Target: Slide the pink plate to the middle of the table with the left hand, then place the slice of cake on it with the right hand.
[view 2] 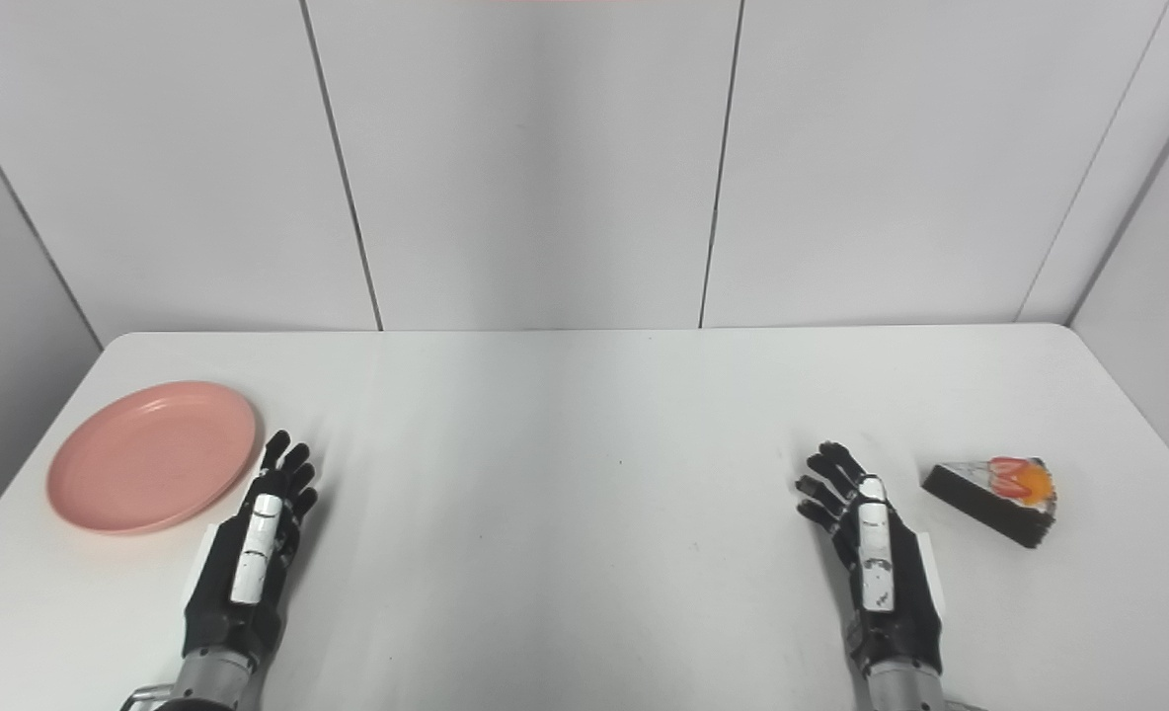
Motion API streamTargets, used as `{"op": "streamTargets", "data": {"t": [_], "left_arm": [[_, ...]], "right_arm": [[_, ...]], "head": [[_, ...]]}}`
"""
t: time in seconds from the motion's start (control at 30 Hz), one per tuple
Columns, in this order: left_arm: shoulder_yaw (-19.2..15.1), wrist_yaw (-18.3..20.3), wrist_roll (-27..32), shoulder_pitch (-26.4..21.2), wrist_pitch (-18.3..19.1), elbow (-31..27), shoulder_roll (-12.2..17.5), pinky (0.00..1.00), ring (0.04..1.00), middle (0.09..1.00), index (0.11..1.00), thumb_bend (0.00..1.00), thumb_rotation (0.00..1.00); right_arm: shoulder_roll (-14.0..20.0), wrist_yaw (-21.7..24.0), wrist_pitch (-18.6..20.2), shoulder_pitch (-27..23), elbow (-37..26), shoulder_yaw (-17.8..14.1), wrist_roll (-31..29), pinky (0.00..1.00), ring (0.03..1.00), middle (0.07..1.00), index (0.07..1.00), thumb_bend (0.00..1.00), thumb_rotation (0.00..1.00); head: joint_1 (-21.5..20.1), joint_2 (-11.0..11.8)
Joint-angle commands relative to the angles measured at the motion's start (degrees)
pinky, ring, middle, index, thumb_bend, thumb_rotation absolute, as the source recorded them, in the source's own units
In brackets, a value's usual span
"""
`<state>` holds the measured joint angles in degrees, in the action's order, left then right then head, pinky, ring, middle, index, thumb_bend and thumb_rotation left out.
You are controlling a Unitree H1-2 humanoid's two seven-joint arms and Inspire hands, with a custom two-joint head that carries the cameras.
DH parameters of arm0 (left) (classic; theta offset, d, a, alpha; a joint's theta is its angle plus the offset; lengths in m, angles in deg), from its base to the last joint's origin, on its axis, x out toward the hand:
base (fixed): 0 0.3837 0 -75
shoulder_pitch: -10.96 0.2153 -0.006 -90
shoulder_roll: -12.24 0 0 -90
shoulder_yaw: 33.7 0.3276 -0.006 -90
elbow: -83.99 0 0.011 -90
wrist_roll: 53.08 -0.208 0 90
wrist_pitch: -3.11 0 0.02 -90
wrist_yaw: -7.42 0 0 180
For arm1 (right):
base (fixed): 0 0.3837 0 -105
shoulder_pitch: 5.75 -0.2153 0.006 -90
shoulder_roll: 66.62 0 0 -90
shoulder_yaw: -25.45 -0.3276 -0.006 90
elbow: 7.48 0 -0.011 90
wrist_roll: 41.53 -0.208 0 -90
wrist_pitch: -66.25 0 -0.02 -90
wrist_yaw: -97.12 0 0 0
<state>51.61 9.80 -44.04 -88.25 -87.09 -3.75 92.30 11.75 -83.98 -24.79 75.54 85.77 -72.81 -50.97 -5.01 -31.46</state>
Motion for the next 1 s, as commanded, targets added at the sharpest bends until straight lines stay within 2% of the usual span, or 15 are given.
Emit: {"op": "streamTargets", "data": {"t": [0.0,0.7,0.97], "left_arm": [[0.2,0.6,0.0,-0.3,-0.9,-0.7,0.0,1.00,0.987,0.981,1.000,0.80,0.87],[0.2,0.8,0.6,-0.2,0.5,-1.3,0.1,0.99,0.970,0.971,1.000,0.80,0.86],[1.0,0.3,-0.8,-0.4,0.1,0.0,-0.7,0.98,0.965,0.966,0.999,0.79,0.87]], "right_arm": [[0.1,-0.3,0.9,0.5,1.0,-0.3,0.1,0.78,0.792,0.814,0.802,0.84,1.00],[0.4,0.3,0.5,0.6,0.6,0.0,0.3,0.80,0.790,0.812,0.816,0.83,1.00],[1.5,1.2,-1.1,0.1,4.0,-0.6,-0.3,0.79,0.794,0.820,0.818,0.86,1.00]], "head": [[-0.2,-0.1],[0.4,-0.1],[3.1,2.3]]}}
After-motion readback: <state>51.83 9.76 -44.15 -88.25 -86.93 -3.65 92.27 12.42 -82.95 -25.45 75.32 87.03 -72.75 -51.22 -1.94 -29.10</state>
